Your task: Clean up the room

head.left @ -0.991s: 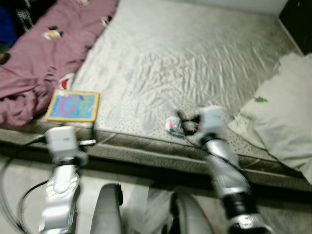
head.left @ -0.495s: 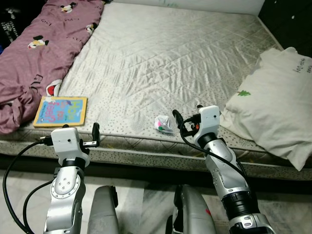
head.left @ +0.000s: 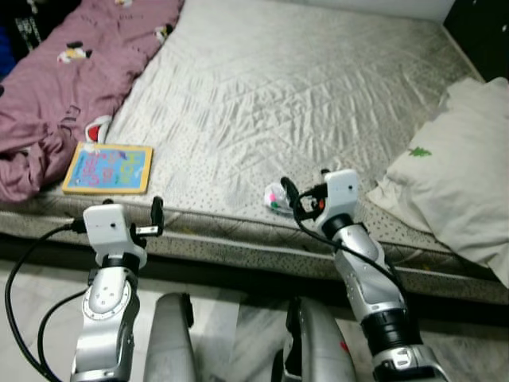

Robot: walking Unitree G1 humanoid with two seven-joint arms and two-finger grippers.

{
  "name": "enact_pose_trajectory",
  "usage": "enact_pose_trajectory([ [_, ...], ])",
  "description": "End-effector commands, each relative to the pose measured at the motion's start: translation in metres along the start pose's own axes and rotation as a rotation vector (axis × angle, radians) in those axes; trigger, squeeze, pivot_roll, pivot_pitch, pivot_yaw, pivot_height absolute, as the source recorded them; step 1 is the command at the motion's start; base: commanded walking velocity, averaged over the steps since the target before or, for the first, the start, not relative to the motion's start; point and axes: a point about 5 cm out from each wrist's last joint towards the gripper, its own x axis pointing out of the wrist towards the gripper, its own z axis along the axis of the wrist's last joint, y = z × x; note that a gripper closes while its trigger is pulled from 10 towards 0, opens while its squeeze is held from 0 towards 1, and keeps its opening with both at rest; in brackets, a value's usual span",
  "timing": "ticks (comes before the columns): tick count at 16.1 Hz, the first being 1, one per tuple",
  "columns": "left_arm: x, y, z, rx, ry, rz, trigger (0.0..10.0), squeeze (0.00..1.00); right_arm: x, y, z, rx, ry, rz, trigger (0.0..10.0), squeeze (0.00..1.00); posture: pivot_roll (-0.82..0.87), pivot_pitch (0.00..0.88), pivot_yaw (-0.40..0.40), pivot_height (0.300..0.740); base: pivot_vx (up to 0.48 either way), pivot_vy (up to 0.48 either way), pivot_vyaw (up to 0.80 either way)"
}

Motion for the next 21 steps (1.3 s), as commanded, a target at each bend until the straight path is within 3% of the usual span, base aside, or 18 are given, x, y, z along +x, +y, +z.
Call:
enact_pose_trajectory([
  [1,-0.0013,-0.0009,-0.0031,-0.001,0.013,-0.014,10.0,0.0,-0.0016,-0.0042,-0.0021,0.003,0.006,-0.017,10.0,0.0,0.07,0.103,-0.054,0.561,0.0,0.0,0.0],
  [5,-0.0005,-0.0001,-0.0034,0.0,0.017,-0.005,10.0,0.0,-0.0007,-0.0044,-0.0019,0.005,0.005,-0.015,10.0,0.0,0.07,0.102,-0.055,0.531,0.0,0.0,0.0],
  [11,0.0006,-0.0004,-0.0012,0.004,0.001,-0.015,10.0,0.0,0.0011,-0.003,-0.0015,-0.003,0.002,-0.009,10.0,0.0,0.07,0.104,-0.054,0.531,0.041,0.0,0.0],
  [14,0.0004,-0.0008,-0.001,0.006,-0.001,-0.018,10.0,0.0,0.0008,-0.0015,-0.0015,-0.011,-0.002,-0.001,10.0,0.0,0.07,0.104,-0.054,0.531,0.254,0.0,0.78],
  [21,0.0003,-0.0009,-0.0019,0.008,0.001,-0.018,10.0,0.0,0.0041,-0.0031,-0.0022,-0.002,0.002,-0.007,10.0,0.0,0.08,0.092,-0.055,0.531,0.0,0.0,0.0],
])
